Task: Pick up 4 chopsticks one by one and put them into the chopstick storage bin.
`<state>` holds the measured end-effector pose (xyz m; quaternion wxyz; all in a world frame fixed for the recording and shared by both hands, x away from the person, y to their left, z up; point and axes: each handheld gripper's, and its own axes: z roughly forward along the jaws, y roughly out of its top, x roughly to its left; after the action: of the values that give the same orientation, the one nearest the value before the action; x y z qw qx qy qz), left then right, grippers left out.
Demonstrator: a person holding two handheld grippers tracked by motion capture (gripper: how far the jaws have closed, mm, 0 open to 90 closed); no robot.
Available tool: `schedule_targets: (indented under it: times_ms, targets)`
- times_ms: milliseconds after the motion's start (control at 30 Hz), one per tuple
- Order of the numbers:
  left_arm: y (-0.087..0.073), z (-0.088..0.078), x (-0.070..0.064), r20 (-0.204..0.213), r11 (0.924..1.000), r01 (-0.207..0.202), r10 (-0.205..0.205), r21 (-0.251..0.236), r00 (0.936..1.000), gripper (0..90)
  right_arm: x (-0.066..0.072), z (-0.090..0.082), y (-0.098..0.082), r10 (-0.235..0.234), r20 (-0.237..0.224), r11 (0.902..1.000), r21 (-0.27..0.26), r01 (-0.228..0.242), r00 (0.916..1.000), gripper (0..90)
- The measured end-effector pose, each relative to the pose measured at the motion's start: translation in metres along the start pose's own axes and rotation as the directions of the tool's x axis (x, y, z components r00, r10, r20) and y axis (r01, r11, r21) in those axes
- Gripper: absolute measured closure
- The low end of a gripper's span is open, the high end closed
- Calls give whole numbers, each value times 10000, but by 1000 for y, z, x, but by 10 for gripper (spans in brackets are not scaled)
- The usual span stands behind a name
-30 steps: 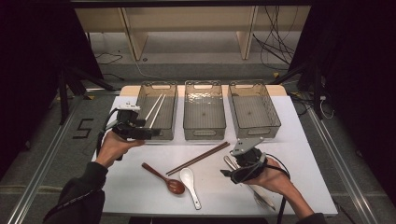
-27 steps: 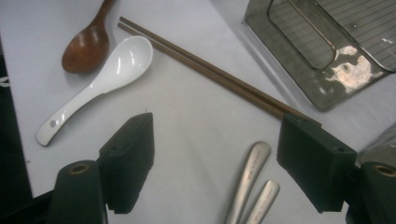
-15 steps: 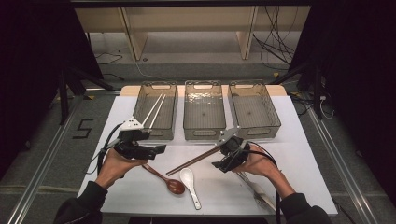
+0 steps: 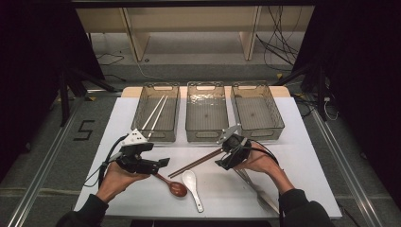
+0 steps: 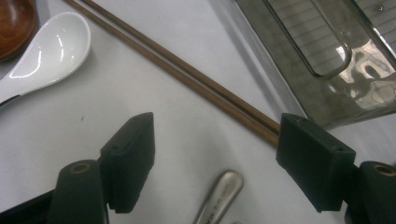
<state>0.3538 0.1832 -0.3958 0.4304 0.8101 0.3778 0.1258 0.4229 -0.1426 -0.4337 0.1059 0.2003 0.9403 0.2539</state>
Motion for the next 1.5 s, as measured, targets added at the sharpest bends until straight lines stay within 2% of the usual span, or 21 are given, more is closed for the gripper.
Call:
schedule_targets:
  times_ms: [167,400,1033,1500]
  targets:
    - [-3,-1,-2,39,9999,88,-88,-59,10000,156,-3,2,0,53,-13,10000,-15,-53,10000,293]
    - [-7,-1,-4,20,10000,-40,40,-77,10000,154,-7,8,0,126,-25,9999,104,-126,9999,293]
    - [-12,-3,-7,-5,9999,-100,100,-39,10000,154,-5,27,9,-239,-252,9987,447,250,9994,310]
    - [-12,-2,-7,40,9999,-164,164,22,9999,154,-9,38,9,-145,-287,9977,653,164,9995,320]
